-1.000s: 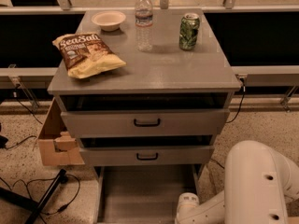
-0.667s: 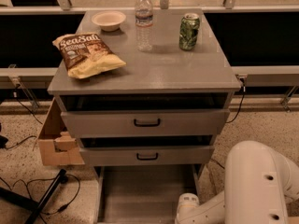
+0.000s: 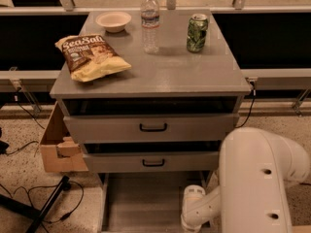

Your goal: Open bottom drawer

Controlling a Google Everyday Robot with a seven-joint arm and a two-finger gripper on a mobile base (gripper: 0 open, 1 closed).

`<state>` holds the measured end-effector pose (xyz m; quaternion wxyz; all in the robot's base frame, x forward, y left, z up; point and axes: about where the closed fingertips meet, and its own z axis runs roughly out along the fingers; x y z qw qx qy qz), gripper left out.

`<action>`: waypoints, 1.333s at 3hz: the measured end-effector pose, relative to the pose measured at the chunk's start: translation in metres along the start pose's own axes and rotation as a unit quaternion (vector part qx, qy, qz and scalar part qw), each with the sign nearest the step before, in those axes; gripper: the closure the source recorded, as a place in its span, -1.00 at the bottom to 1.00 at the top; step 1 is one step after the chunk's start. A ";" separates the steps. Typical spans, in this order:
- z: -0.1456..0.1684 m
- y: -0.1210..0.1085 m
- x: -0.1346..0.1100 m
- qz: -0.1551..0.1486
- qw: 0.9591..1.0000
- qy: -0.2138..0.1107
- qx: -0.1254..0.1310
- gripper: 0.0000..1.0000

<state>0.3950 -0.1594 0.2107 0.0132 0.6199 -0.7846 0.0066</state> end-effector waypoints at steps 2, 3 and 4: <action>-0.122 0.006 0.035 -0.073 0.997 -0.001 0.000 -1.00; -0.178 0.045 0.076 -0.060 0.998 -0.015 0.001 -1.00; -0.224 0.073 0.112 -0.033 0.998 -0.037 0.028 -1.00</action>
Offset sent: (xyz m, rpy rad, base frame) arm 0.0078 -0.0685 0.3300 0.0461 -0.0642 -0.1024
